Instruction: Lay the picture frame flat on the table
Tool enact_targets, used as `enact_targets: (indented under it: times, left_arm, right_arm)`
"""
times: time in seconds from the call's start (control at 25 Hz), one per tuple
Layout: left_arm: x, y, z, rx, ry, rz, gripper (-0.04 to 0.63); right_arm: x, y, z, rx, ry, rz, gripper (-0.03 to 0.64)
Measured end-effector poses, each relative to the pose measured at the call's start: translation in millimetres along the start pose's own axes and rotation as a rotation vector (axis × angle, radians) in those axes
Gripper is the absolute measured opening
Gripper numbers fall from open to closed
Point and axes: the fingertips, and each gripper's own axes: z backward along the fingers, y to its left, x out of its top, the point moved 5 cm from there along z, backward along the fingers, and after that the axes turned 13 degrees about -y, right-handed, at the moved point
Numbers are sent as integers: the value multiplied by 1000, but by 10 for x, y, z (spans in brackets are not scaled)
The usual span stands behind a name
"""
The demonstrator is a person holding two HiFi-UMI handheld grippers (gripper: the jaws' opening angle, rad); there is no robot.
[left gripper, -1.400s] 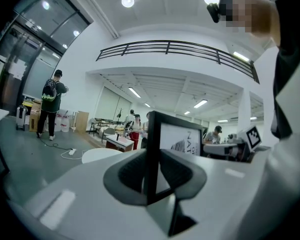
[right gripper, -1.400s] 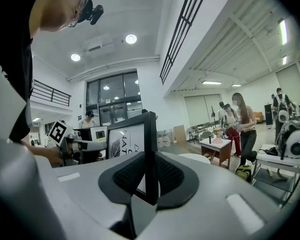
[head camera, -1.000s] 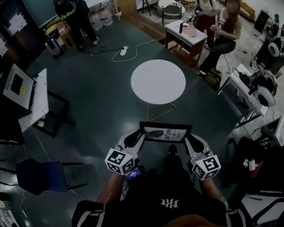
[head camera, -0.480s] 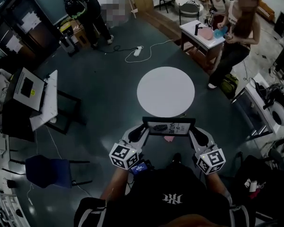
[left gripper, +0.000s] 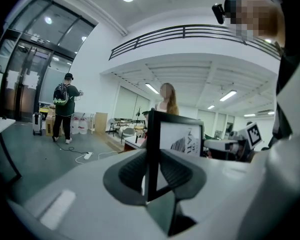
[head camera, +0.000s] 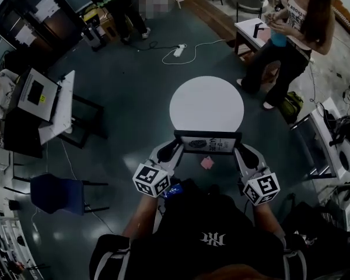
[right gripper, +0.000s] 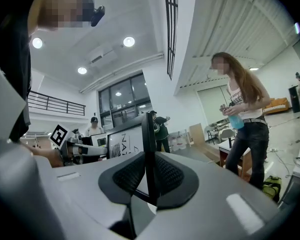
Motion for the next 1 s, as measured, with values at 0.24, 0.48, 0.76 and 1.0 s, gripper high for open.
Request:
enact_targets:
  times: [0.24,0.48,0.76,1.0]
  left_arm:
    - [-109,298,-363,5,11,18,77]
    - [-241,810,-949,-12,26,70,77]
    - [-123,1548,-1717,-44,58,101,77]
    - [-73,2234,-2247,-56,87,105,77]
  right_arm:
    - [-97,-275,-401,4,26,-3,58]
    - [-180,-623,-1011,-18,73,16,58]
    - [-200,-1039,-1952,-51,126,15,58]
    - [-327,-1263,-2717,-70,154,-6,58]
